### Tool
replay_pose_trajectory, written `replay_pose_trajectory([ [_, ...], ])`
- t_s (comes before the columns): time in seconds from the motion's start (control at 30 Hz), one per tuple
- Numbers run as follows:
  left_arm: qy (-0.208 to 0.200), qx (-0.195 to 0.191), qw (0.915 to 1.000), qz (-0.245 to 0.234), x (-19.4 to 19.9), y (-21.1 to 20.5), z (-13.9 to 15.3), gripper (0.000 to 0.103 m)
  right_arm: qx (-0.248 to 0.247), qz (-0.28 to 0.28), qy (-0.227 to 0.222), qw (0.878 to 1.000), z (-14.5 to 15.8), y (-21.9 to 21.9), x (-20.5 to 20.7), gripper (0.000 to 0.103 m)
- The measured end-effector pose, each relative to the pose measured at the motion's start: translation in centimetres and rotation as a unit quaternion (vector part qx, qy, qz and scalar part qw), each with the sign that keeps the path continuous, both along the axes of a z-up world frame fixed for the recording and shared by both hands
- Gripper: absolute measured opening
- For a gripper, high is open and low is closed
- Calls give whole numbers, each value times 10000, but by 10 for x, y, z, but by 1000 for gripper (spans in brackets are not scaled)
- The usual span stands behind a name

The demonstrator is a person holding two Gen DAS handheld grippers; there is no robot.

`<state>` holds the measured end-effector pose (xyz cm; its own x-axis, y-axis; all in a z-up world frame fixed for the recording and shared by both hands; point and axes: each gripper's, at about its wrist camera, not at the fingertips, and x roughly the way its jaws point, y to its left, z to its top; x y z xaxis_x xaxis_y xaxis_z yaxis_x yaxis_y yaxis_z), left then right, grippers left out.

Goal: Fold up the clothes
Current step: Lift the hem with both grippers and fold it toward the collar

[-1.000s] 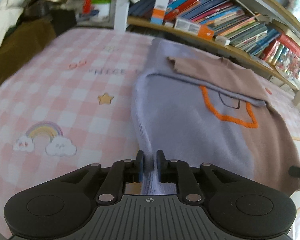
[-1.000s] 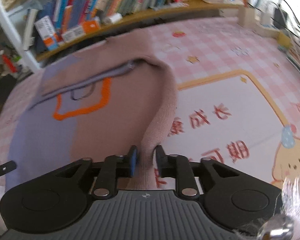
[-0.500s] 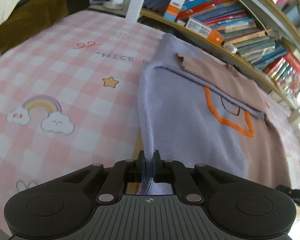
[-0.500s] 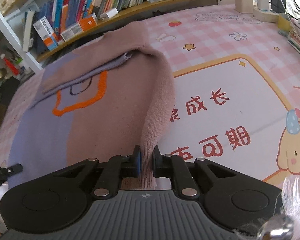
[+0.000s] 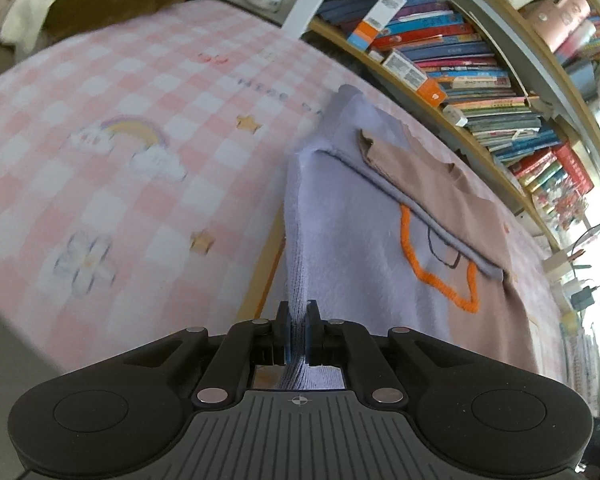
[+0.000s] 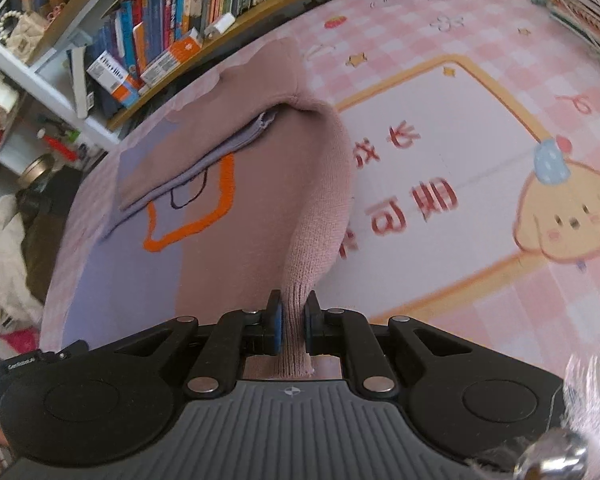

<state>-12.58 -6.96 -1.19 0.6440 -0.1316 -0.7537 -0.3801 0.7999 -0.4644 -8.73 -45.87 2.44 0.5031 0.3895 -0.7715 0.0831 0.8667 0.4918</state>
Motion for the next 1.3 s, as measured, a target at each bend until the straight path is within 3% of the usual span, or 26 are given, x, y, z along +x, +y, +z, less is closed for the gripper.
replay_pose_trajectory([
  [0.3, 294, -101, 9993, 205, -54, -4, 0, 5, 120, 512, 456, 9976, -3, -16, -47, 9],
  [0.47, 329, 52, 9994, 10, -64, -6, 2, 4, -38, 857, 504, 9950, -1, -13, -56, 9],
  [0.63, 101, -289, 9995, 86, -66, 2, 8, 4, 182, 885, 510, 9946, 0, -18, -58, 9],
  [0.8, -930, -918, 9914, 76, -40, 11, 36, 4, 1265, 195, -56, 9918, 18, -41, -40, 9],
  [0.97, -1832, -1498, 9689, 717, 6, 28, 58, 4, 1964, -560, -832, 9754, 44, -49, -5, 9],
  [1.03, -1956, -1757, 9602, 941, 31, 34, 62, 4, 2279, -875, -979, 9648, 51, -51, 16, 9],
  [1.13, -1958, -1682, 9621, 879, 68, 41, 67, 4, 2390, -1088, -1147, 9581, 62, -43, 49, 9],
  [1.3, -1816, -1583, 9674, 787, 116, 53, 63, 4, 2159, -1200, -1287, 9604, 74, -31, 102, 9],
])
